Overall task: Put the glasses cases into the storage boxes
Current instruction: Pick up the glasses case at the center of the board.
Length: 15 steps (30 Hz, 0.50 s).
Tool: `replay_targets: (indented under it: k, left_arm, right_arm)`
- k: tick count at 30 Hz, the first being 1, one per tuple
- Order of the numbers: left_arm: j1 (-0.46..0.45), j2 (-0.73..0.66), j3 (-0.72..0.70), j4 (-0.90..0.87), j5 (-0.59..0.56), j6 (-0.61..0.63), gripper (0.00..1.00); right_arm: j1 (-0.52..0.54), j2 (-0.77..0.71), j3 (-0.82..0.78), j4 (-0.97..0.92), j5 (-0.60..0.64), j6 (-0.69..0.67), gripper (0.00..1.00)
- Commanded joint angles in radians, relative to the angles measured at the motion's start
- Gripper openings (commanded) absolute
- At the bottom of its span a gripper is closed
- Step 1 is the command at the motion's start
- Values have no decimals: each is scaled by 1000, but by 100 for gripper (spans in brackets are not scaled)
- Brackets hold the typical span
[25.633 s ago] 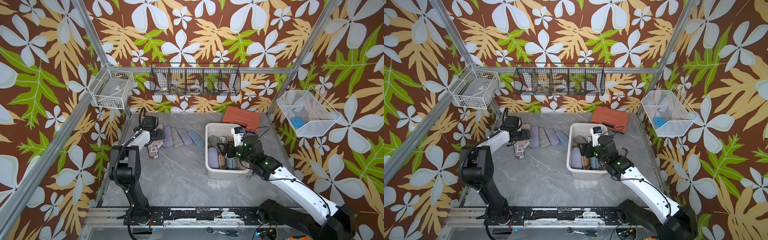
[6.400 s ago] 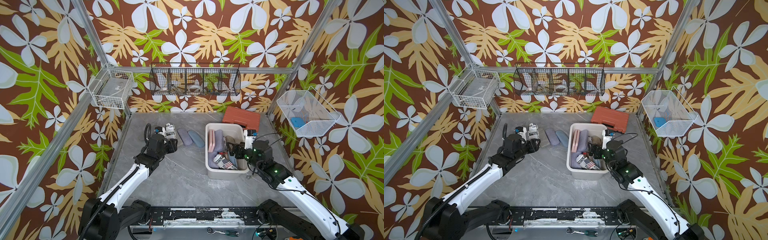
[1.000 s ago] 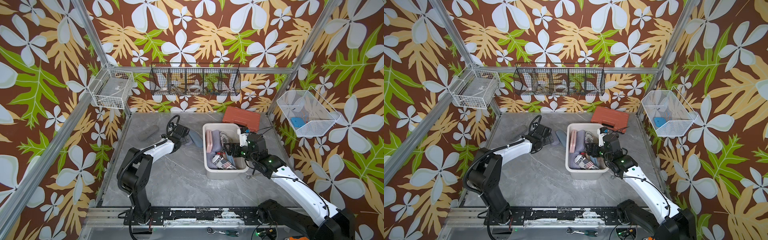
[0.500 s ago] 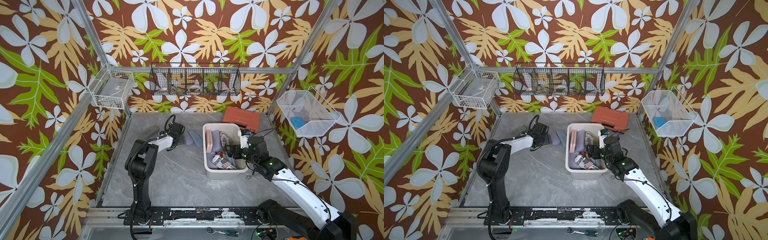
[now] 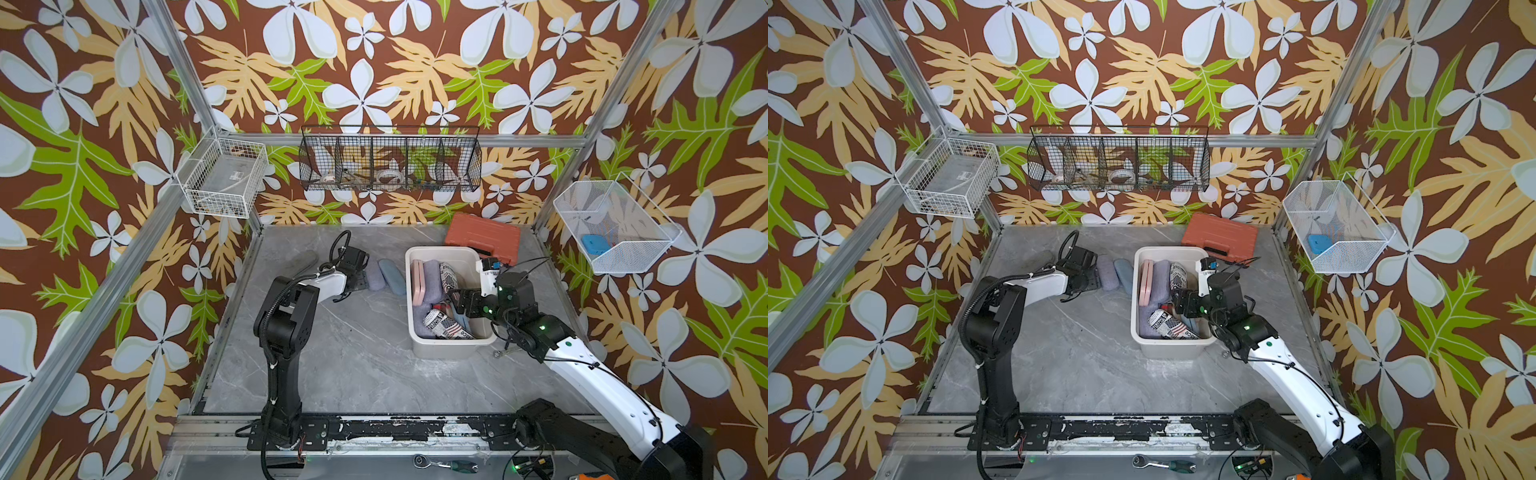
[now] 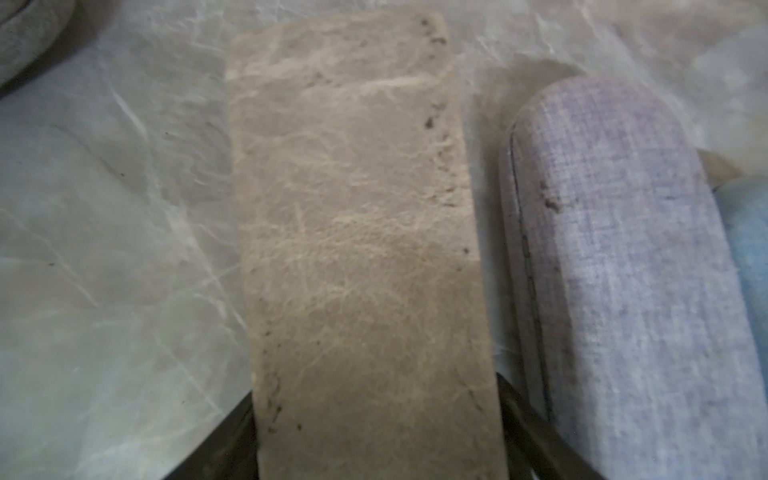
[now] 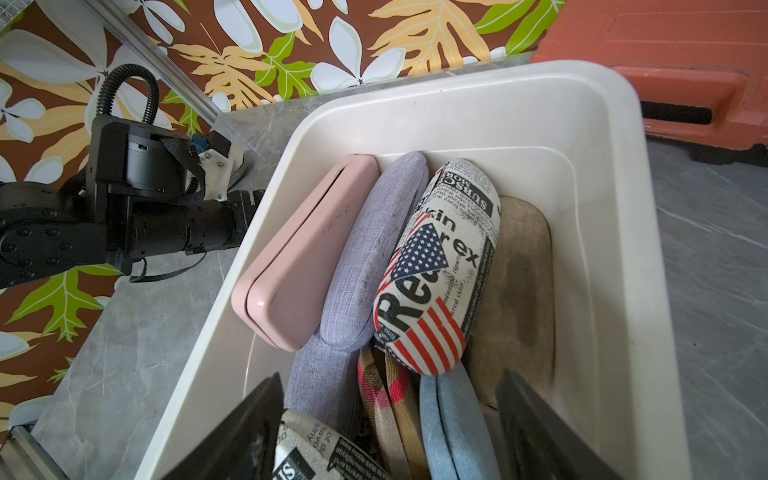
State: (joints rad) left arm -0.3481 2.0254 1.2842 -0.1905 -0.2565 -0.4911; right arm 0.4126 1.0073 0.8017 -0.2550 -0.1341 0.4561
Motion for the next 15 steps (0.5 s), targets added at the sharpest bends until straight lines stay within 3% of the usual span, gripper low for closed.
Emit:
replay_targets:
  k: [1, 15]
  left_arm:
    - [2, 2, -16, -56, -31, 2, 71]
    - [1, -195, -118, -13, -8, 15, 69]
  right_arm:
    - [1, -13, 5, -1, 4, -4, 80]
    - [1, -19, -14, 14, -15, 10, 78]
